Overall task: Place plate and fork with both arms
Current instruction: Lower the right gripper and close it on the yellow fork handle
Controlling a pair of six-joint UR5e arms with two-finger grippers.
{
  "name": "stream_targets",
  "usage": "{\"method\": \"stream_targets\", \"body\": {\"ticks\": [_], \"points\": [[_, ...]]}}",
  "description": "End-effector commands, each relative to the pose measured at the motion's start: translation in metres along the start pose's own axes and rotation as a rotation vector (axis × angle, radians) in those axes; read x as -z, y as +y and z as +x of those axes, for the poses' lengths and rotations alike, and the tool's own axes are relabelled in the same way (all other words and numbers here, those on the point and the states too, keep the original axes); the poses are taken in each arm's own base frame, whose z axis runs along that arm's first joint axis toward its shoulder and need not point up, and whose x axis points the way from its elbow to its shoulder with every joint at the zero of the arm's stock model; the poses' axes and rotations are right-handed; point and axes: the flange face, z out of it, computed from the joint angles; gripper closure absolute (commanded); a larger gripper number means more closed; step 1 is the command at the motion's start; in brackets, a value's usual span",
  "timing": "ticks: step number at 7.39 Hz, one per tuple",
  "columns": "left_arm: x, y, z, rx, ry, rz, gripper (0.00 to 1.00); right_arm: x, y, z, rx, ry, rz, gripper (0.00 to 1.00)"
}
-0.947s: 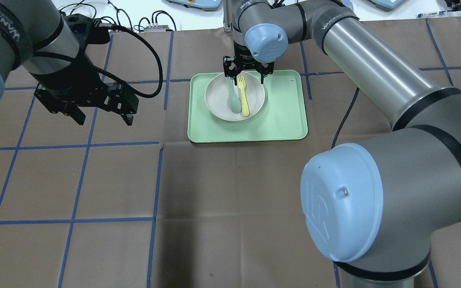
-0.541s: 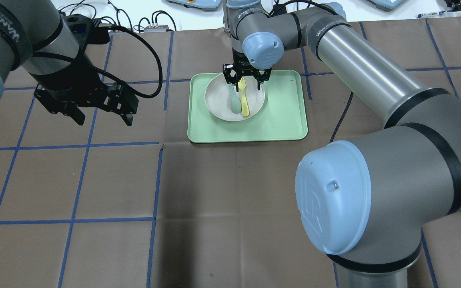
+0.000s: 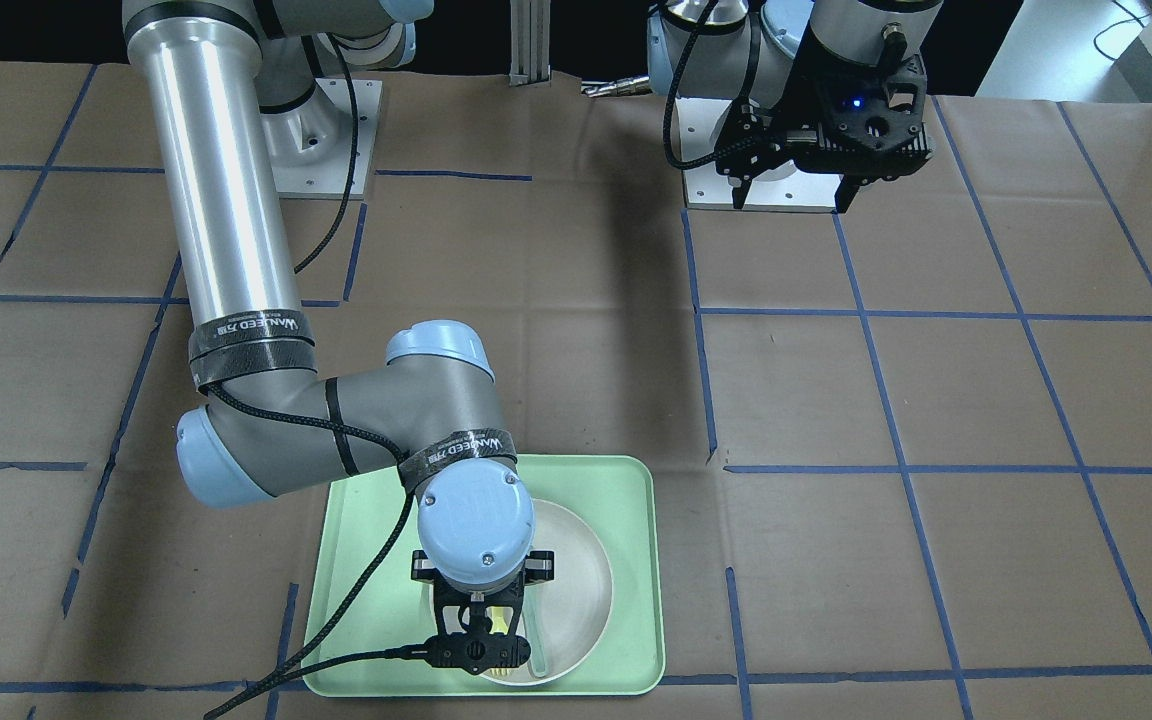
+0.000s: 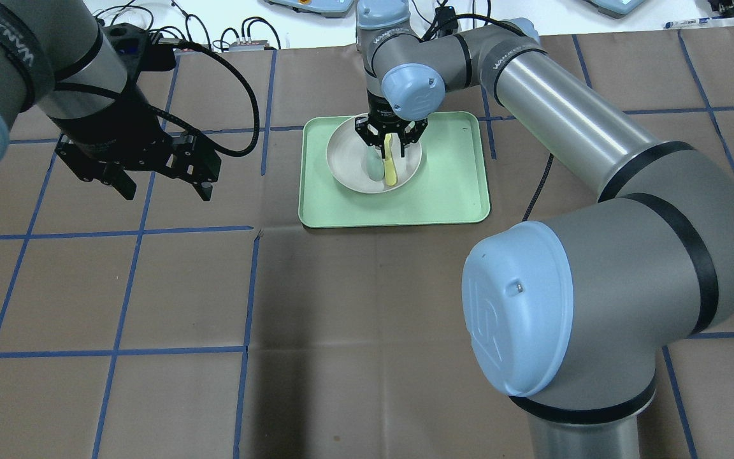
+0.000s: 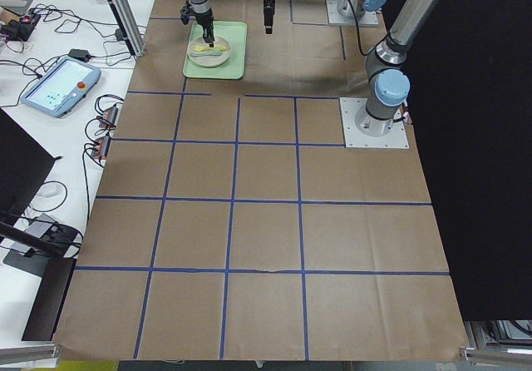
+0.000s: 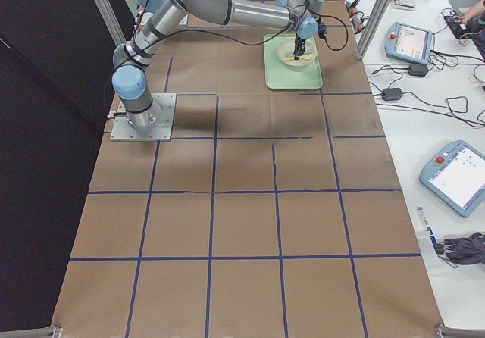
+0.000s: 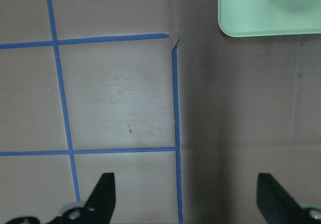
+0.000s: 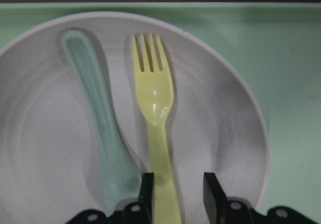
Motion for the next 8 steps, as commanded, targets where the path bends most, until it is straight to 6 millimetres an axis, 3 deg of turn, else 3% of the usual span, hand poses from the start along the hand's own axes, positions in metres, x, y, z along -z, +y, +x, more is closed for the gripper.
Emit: {"method": "stream_targets", "body": {"ticks": [1,8], "points": [[-0.0003,-0.0002,-0.0001,0.000,-0.001,-0.001,0.00,-0.0093,0.0008,-0.0054,0.006,0.004,-0.011,0.56],[0.0002,0.0005,0.0000,0.001,0.000,-0.001,0.00,-0.0187,-0.0004,-0.0058,0.012,0.009,-0.022,0.59]]}}
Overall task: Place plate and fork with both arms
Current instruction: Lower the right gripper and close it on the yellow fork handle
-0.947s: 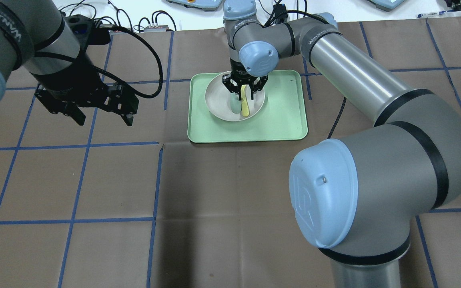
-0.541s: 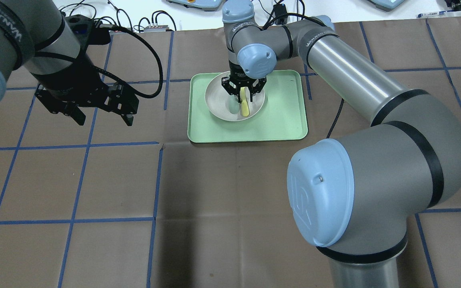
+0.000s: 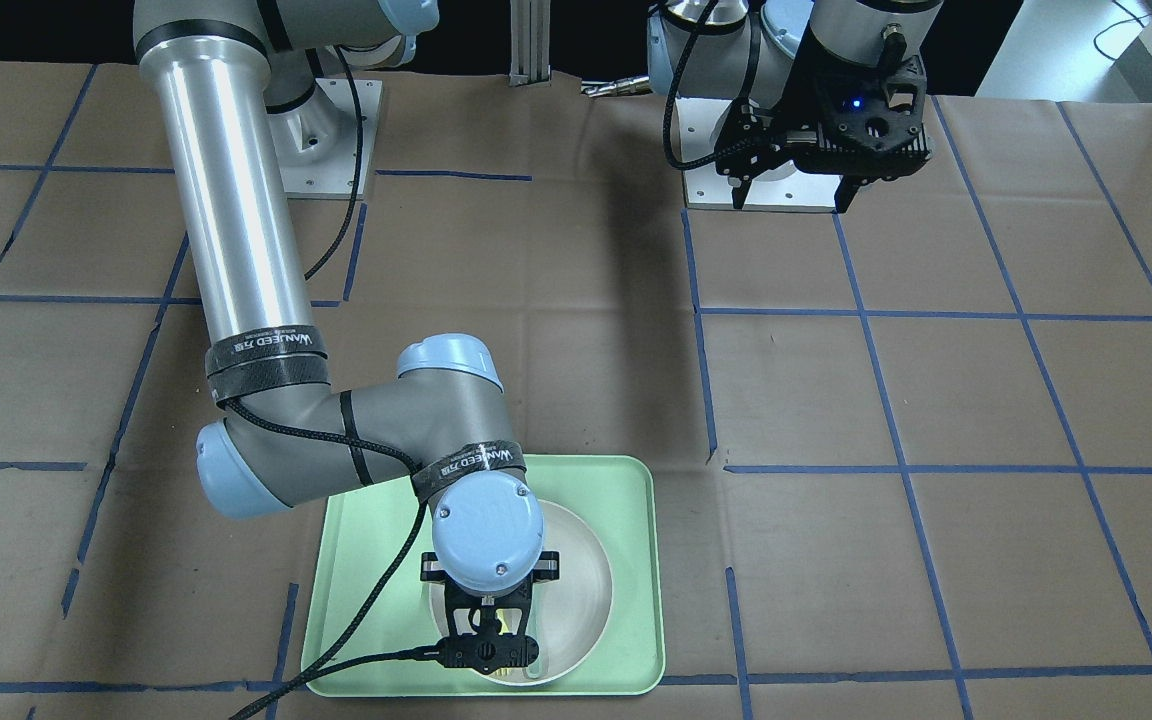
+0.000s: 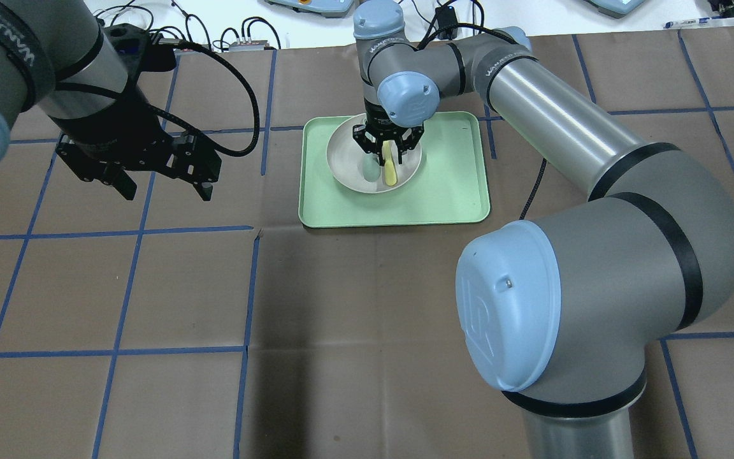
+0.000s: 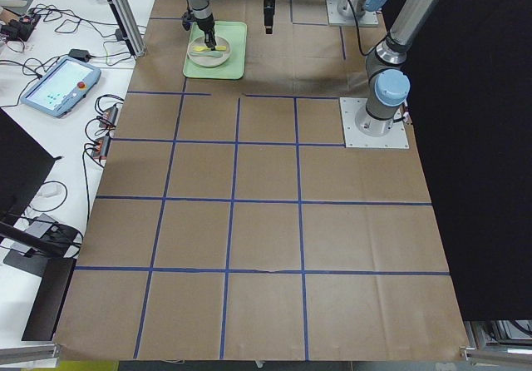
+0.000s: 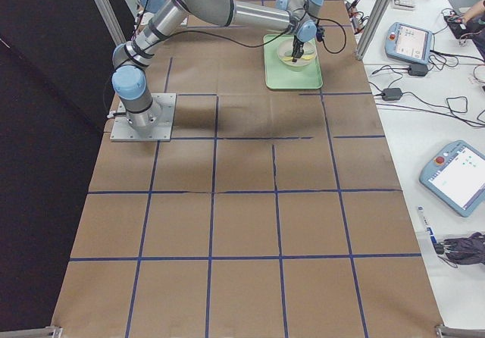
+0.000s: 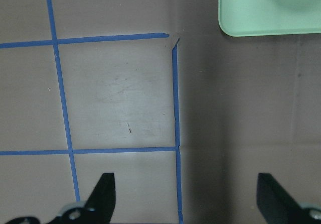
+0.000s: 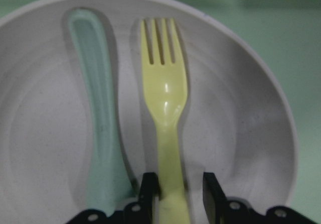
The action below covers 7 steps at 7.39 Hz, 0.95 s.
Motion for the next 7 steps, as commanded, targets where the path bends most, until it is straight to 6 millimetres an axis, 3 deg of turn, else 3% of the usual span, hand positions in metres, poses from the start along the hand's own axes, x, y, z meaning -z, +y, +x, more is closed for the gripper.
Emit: {"method": "stream_targets", "body": {"ticks": [1,4,7], "points": [[0.001,0.001,0.000,0.002,0.000,0.003,0.00,-0.003,0.000,0.000,-0.004,0.001,-0.003,0.64],[0.005,0.004,0.000,0.002,0.000,0.010,0.00,-0.003,-0.004,0.000,-0.004,0.000,-0.001,0.92],[0.011,0.011,0.001,-0.001,0.001,0.020,0.00,0.010,-0.005,0.000,-0.010,-0.015,0.017,0.97]]}}
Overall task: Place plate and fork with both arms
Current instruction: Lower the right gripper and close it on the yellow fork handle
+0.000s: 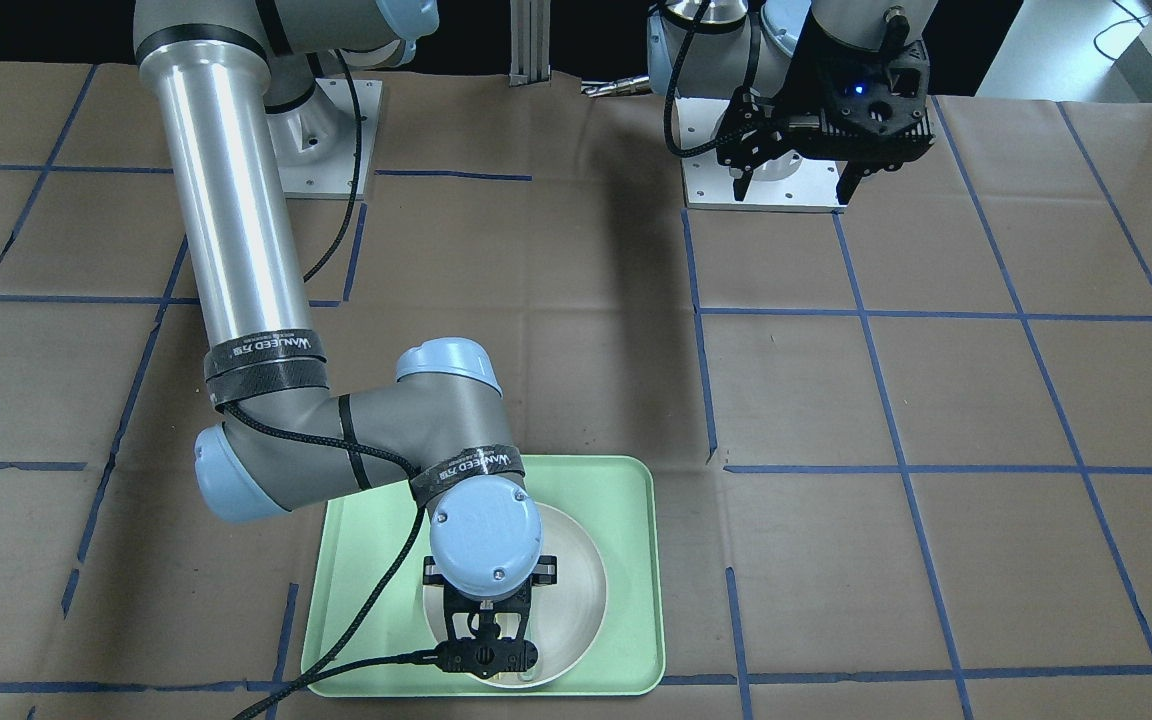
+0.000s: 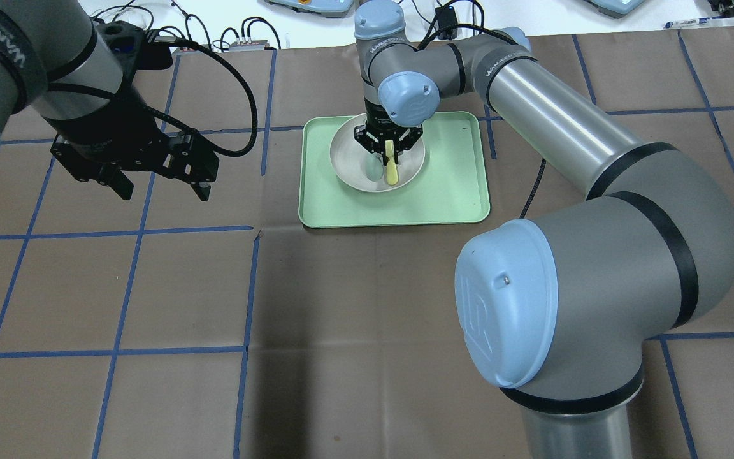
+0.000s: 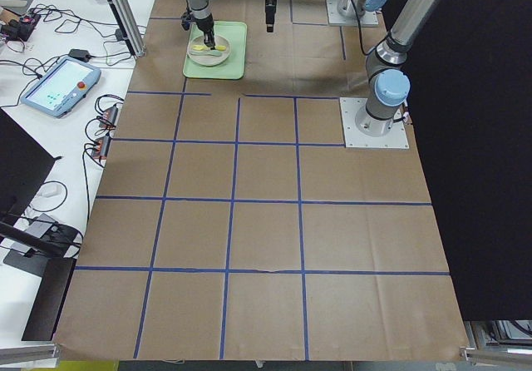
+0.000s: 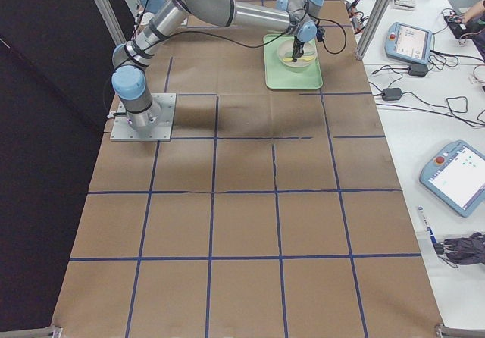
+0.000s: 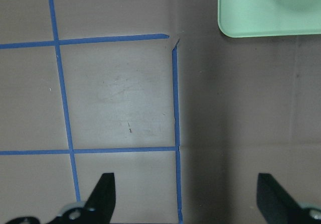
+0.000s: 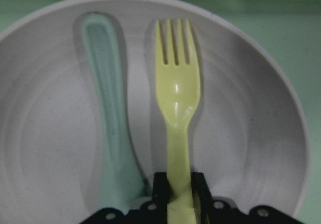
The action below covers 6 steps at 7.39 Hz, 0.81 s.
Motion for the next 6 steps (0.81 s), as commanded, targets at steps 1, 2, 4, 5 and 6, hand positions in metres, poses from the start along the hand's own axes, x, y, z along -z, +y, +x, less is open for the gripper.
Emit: {"method": "stream_targets", "body": {"ticks": [1,2,4,5,6], "points": [[0.004,0.005,0.002,-0.004,0.003,0.005,0.00,0.020,-0.003,-0.001,-0.004,-0.010,0.025,0.97],[0.002,0.001,0.001,-0.004,0.000,0.007,0.00,0.036,-0.002,0.000,-0.004,-0.012,0.031,0.97],[0.006,0.003,0.000,-0.003,-0.004,0.017,0.00,0.067,0.011,0.005,-0.015,-0.017,0.006,0.97],[0.003,0.002,0.001,-0.004,0.001,0.010,0.00,0.085,0.021,0.010,-0.030,-0.041,-0.018,0.97],[-0.002,-0.003,0.001,-0.005,0.000,0.001,0.00,0.103,0.033,0.018,-0.035,-0.029,-0.020,0.97]]}}
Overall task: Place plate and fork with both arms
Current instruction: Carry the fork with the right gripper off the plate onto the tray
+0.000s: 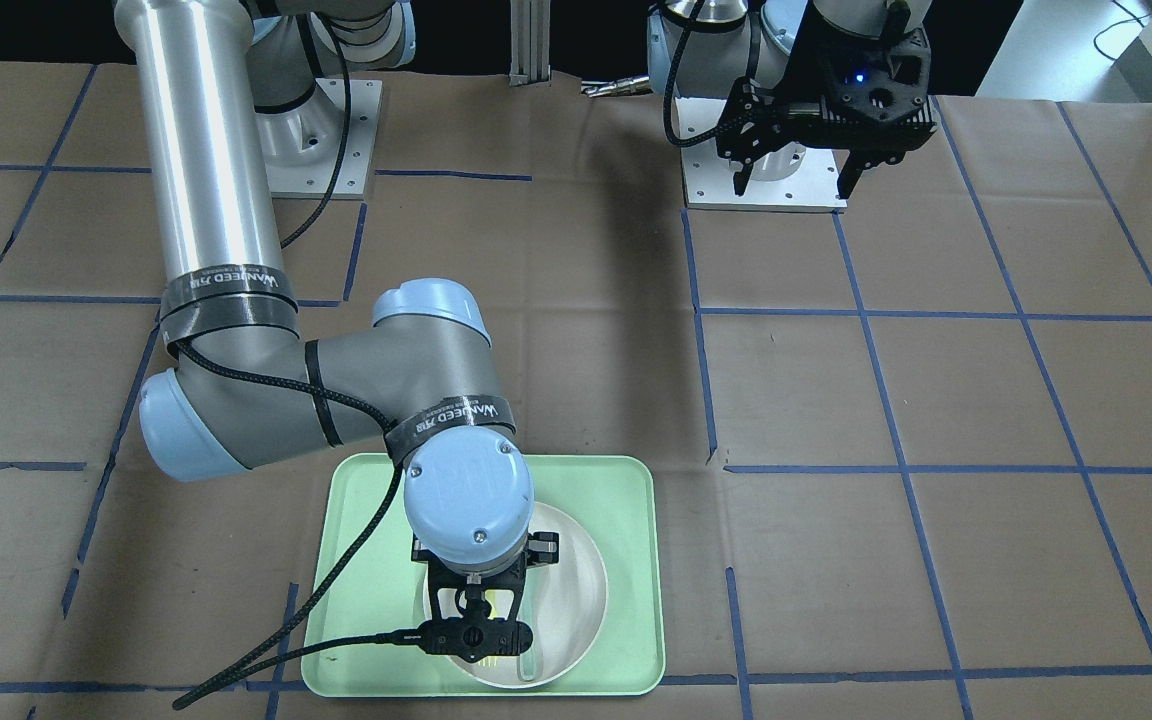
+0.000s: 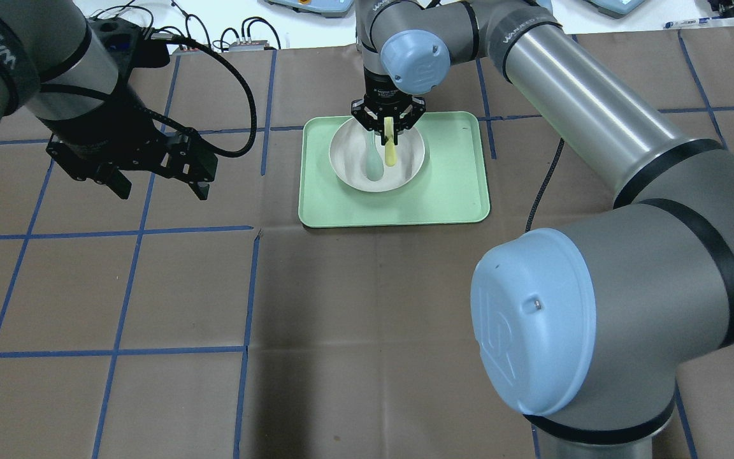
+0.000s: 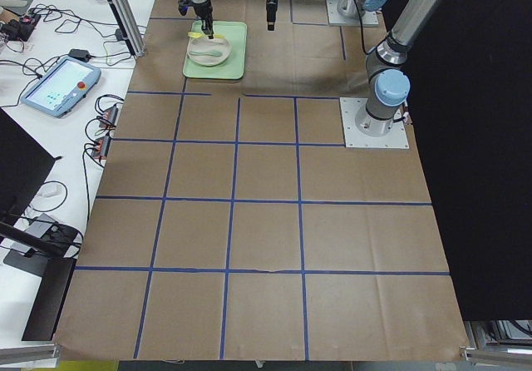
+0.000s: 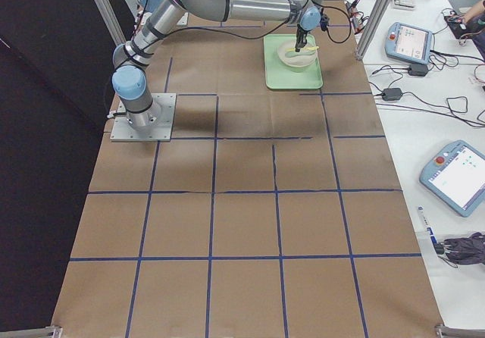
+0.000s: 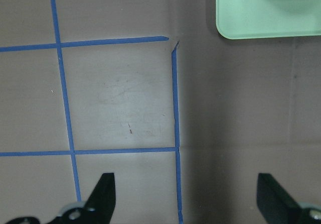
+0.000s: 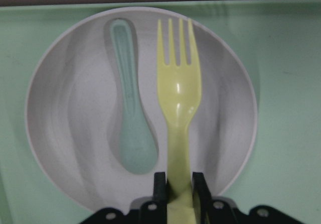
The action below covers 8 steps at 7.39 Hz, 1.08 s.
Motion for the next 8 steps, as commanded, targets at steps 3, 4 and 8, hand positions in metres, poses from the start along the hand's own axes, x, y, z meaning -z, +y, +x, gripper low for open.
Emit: {"method": "stream_targets", "body": {"ticks": [3,4,8], "points": [[-0.008,-0.010,0.000,0.001,0.002,-0.004,0.00,0.010,0.013,0.071,-0.059,0.052,-0.034,0.98],[-0.009,-0.010,0.000,0.001,0.003,-0.006,0.00,0.002,0.015,0.093,-0.087,0.044,-0.042,0.99],[-0.008,-0.009,0.000,-0.001,0.002,-0.004,0.00,-0.079,0.010,0.117,-0.067,0.015,0.074,0.98]]}}
